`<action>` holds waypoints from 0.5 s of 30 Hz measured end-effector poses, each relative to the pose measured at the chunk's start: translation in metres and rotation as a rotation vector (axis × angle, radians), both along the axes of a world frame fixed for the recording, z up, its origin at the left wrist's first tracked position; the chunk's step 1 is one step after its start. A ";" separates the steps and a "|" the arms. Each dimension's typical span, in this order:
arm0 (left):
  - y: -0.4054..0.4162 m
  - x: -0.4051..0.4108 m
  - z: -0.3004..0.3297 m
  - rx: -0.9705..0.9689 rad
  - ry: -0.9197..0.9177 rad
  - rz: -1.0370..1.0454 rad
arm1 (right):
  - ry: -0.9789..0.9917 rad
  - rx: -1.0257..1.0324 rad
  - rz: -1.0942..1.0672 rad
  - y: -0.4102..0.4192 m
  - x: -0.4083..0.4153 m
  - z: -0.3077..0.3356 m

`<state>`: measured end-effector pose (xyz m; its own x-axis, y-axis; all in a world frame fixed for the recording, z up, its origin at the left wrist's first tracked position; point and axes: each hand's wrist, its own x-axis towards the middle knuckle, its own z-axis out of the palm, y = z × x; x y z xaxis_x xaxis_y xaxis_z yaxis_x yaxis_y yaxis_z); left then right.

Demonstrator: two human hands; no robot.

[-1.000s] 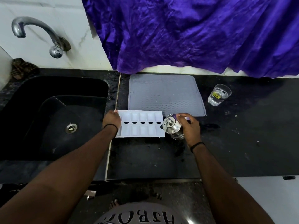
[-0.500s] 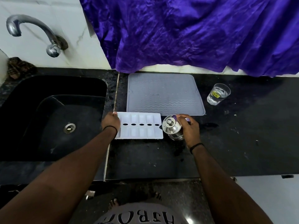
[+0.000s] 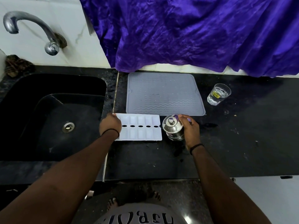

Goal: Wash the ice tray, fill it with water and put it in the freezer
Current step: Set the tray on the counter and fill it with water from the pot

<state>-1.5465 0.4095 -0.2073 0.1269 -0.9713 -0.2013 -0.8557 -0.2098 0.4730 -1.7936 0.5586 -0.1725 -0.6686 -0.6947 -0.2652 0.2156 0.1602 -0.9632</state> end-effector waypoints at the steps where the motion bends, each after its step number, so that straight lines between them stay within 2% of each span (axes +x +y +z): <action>1: 0.001 0.001 0.001 -0.008 -0.026 -0.010 | 0.003 -0.002 0.004 0.000 0.000 0.000; 7: 0.002 0.008 -0.001 -0.016 -0.148 -0.095 | 0.051 0.002 0.022 0.002 0.000 0.000; 15: 0.001 0.012 -0.001 -0.006 -0.150 -0.119 | 0.066 0.009 0.035 0.005 0.001 -0.001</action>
<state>-1.5344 0.4107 -0.2080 0.0393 -0.9824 -0.1828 -0.9355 -0.1004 0.3388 -1.7924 0.5636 -0.1733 -0.6600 -0.7158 -0.2279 0.1458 0.1755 -0.9736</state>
